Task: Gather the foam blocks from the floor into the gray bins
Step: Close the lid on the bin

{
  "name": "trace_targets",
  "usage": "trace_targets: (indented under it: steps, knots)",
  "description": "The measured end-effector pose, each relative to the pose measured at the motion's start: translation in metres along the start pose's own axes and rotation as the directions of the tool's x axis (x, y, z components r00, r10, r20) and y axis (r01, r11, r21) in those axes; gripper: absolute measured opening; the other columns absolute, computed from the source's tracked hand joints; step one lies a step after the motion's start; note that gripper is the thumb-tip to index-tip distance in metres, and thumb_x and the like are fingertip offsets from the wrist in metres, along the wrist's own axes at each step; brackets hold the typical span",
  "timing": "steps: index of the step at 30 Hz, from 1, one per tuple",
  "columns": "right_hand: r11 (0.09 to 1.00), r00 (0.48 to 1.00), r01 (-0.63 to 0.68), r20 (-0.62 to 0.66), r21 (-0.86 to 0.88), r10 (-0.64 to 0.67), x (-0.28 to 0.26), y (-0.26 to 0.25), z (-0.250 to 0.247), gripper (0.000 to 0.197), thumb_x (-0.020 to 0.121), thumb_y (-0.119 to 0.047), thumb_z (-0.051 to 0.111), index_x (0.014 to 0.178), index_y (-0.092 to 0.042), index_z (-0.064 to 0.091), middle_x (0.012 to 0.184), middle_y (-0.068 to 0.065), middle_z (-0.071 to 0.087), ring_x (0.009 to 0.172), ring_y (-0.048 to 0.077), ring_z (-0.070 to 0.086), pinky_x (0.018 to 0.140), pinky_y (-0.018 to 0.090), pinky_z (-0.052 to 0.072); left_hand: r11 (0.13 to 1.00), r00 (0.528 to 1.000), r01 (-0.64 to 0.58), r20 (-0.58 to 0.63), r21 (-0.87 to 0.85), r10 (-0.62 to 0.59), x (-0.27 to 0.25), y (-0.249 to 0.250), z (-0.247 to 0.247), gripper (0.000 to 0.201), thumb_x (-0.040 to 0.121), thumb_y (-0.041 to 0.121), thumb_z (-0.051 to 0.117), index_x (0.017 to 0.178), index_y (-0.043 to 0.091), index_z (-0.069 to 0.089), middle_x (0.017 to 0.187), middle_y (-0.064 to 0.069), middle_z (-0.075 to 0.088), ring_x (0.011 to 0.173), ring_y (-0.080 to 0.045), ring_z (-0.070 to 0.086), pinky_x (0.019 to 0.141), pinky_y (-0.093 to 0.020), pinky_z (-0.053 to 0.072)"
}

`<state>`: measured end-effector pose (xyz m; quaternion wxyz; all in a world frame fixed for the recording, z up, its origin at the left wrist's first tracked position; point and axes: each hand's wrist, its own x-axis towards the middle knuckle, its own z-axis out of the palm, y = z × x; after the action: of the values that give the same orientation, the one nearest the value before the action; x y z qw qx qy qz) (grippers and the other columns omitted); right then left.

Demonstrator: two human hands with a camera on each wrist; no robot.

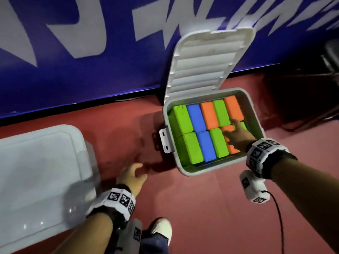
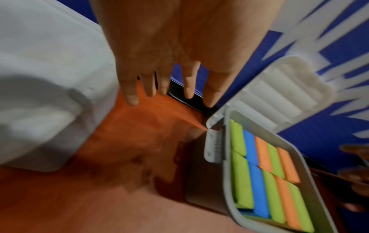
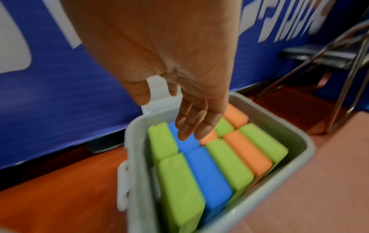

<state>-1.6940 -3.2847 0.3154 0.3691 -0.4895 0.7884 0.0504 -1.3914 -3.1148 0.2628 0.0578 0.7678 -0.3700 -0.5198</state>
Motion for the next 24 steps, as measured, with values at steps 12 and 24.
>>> trace_targets:
  steps: [12, 24]
  knots:
    - [0.957, 0.971, 0.218, -0.137, 0.190, -0.194, 0.108, -0.215, -0.114, 0.056, 0.095, -0.025, 0.047, 0.145, -0.031, 0.024, 0.124, 0.015, 0.057, 0.076, 0.025, 0.061, 0.057, 0.027, 0.044, 0.995, 0.990, 0.077, 0.120, -0.065, -0.069, 0.053, 0.046, -0.023, 0.038, 0.098, 0.018, 0.045, 0.135, 0.011, 0.046, 0.142, -0.005, 0.045, 0.130, -0.019, 0.044, 0.101, -0.020, 0.031]
    - [0.958, 0.988, 0.151, -0.051, 0.244, -0.143, 0.176, -0.258, -0.098, 0.048, 0.095, -0.045, 0.026, 0.141, -0.029, 0.031, 0.124, 0.016, 0.055, 0.089, 0.036, 0.063, 0.068, 0.037, 0.051, 0.945, 0.988, 0.135, -0.029, -0.297, -0.150, 0.102, 0.077, -0.024, 0.032, 0.092, 0.007, 0.053, 0.124, 0.000, 0.055, 0.130, -0.015, 0.056, 0.121, -0.029, 0.050, 0.102, -0.031, 0.037]
